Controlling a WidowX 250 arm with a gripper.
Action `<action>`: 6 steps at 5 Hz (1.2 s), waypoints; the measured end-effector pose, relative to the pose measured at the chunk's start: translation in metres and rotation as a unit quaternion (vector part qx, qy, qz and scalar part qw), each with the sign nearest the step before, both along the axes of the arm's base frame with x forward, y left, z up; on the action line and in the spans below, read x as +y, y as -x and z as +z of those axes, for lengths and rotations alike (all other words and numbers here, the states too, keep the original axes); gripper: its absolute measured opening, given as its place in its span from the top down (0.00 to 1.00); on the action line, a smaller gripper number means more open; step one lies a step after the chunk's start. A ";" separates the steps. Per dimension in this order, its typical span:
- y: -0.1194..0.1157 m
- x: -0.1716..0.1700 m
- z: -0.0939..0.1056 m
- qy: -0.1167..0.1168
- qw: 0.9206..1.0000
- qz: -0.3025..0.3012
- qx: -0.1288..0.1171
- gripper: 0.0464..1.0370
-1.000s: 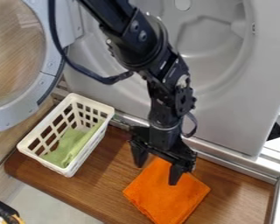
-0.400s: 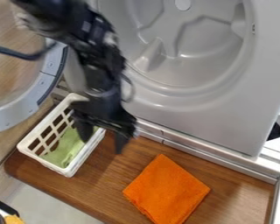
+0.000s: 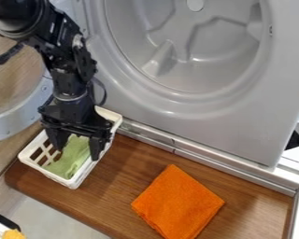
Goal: Moved the green cloth from the basket and put near the orange cloth
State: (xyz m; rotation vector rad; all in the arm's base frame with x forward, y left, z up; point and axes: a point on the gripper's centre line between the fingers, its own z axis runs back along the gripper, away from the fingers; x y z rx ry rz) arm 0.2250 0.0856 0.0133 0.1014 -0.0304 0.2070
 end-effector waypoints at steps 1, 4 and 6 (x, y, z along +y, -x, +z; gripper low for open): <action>0.007 0.016 -0.017 -0.004 1.000 0.025 0.018 0.04; 0.005 0.016 -0.042 -0.003 0.999 0.017 0.044 0.66; 0.005 0.014 -0.042 0.006 0.999 0.015 0.041 0.99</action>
